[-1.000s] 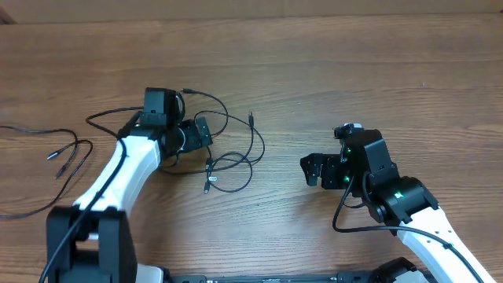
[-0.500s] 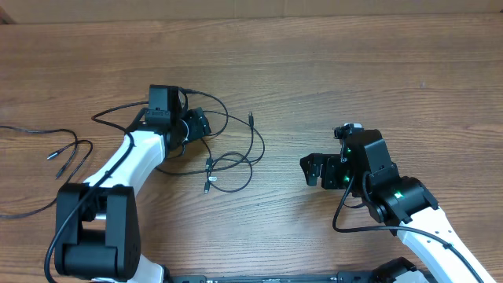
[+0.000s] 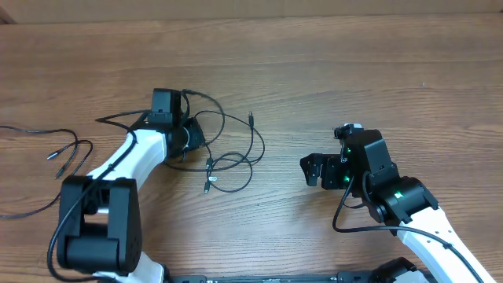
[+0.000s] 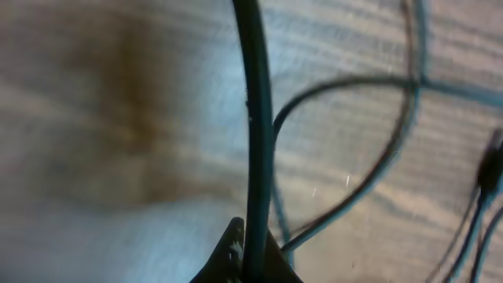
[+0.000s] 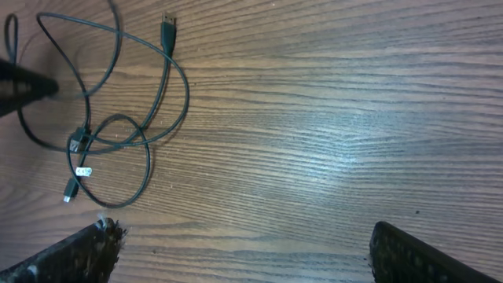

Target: Untangle cables

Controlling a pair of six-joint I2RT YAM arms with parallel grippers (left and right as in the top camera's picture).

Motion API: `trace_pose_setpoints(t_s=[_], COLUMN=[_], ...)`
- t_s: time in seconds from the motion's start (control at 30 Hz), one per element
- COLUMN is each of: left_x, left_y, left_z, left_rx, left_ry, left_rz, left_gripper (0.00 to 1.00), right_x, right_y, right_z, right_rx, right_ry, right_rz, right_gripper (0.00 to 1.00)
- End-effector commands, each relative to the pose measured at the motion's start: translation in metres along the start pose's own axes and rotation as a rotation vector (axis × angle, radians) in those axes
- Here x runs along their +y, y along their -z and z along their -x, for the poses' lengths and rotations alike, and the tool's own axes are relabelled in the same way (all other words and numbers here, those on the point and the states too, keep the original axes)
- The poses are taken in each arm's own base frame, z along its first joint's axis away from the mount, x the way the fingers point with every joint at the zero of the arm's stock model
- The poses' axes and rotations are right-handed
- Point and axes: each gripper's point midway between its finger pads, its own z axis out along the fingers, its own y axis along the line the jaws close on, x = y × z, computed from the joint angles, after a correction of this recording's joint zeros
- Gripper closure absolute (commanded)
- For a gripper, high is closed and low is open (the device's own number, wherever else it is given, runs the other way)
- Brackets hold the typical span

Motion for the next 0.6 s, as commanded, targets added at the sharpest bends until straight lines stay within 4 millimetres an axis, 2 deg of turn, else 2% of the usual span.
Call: trace_pose_setpoints(t_s=[0.0,0.27,0.37,0.4,0.57], left_x=[-0.008,-0.012,-0.011,-0.002,0.075], left_y=[0.049,0.163,0.185,0.19,0.224], left_z=[0.027,0.031,0.021,0.019,0.036], left_rx=[-0.104,-0.198,-0.207,-0.212,-0.355], left_ry=[-0.046,-0.283,-0.386,-0.39,-0.069], left_rz=[-0.02,-0.013,0.001,0.044,0.428], left_gripper=[0.96,0.95,0.91,0.96,0.96], right_x=[0.001,0.001,0.001,0.001,0.0], right_y=[0.001,0.001,0.001,0.001,0.001], right_z=[0.002,0.002,0.002,0.002,0.0], right_rx=[-0.009,-0.009,-0.009,-0.009,0.001], right_ry=[0.006,0.006,0.006,0.006,0.005], right_rz=[-0.001,-0.001,0.0,0.0,-0.005], right_gripper=[0.01,0.01,0.01,0.01,0.01])
